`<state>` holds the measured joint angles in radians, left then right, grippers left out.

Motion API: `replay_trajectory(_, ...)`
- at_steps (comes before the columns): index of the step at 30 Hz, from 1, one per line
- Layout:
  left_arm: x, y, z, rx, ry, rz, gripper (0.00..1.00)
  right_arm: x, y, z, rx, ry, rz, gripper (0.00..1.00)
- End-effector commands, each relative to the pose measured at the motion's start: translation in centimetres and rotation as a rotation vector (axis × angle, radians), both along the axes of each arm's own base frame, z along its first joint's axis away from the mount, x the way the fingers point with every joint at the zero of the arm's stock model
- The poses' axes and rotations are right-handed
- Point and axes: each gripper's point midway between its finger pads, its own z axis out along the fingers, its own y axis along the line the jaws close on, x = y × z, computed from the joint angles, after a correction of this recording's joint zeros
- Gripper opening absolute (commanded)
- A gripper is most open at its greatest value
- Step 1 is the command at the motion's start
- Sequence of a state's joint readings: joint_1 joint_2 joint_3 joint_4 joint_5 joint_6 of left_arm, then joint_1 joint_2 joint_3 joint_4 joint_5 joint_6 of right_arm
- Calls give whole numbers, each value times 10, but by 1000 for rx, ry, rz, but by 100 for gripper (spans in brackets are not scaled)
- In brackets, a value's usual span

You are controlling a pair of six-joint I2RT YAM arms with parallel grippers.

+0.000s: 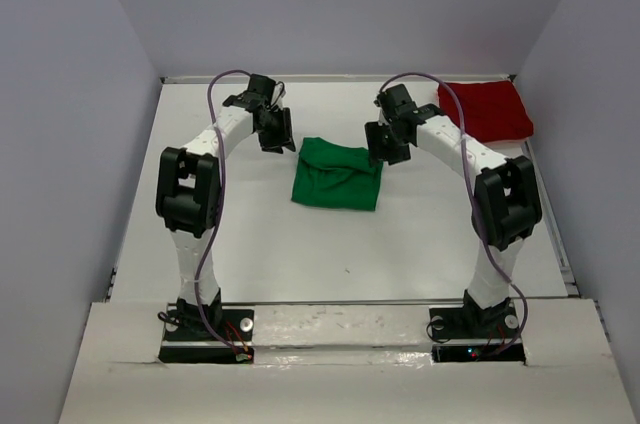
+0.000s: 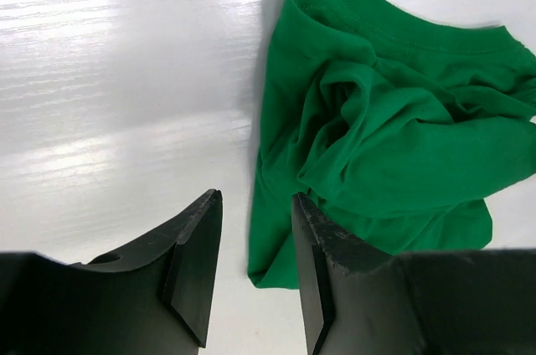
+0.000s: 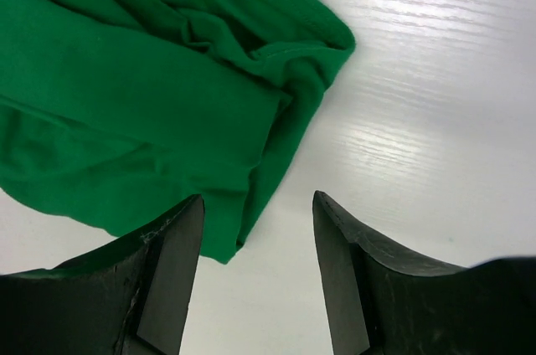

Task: Fold and stack the t-shirts
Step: Fold the tshirt

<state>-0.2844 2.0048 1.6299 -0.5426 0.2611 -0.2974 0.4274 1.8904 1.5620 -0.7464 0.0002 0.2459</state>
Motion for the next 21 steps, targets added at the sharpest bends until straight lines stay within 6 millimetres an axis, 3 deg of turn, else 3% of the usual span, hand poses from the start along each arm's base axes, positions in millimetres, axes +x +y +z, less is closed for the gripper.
replay_trajectory(1,10,-10,17,-30,-50,-23,49,9,22,0,64,-18,64,60)
replay_trajectory(16,13,-34,17,-156,-36,-74,48,24,32,-27,66,21,74,59)
replay_trajectory(21,8,-39,16,-192,-25,-96,48,29,32,-26,59,10,65,59)
